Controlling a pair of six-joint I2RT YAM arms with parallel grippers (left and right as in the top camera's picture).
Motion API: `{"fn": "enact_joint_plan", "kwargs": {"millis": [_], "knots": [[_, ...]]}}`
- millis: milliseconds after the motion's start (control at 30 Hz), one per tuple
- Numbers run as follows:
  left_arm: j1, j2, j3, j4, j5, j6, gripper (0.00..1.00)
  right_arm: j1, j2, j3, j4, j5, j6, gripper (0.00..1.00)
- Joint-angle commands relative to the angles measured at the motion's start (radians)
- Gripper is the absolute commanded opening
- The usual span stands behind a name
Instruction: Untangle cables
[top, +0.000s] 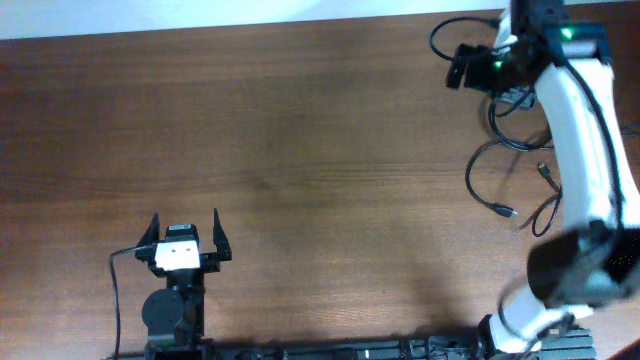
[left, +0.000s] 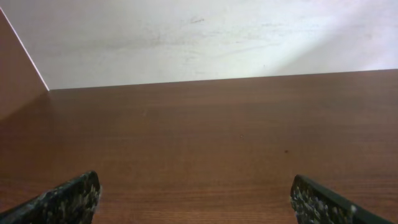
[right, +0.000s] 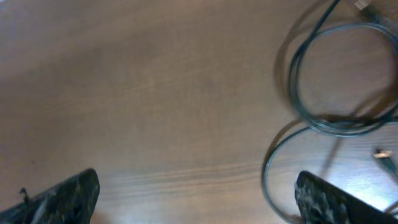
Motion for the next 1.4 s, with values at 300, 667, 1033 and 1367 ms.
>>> {"fn": "enact_joint_plan", "kwargs": {"millis": [300,667,1033,1367], "knots": [[0.007,-0.011,0.000,-0.008,0.010,0.005,0.98,-0.002,-0.901,-1.101,1.096,0.188,-0.011,0.99],[0.007,-0.011,0.000,-0.008,0.010,0.005,0.98,-0.003,-1.455,-1.844,1.791,0.196,-0.141,0.99],[0.007,-0.011,0.000,-0.008,0.010,0.005,0.98,-0.009,-1.801,-1.844,1.125,0.235,-0.141,0.99],[0.007,-0.011,0.000,-0.008,0.010,0.005,0.99,-0.009,-1.798,-1.844,1.077,0.237,-0.194,0.99]]}}
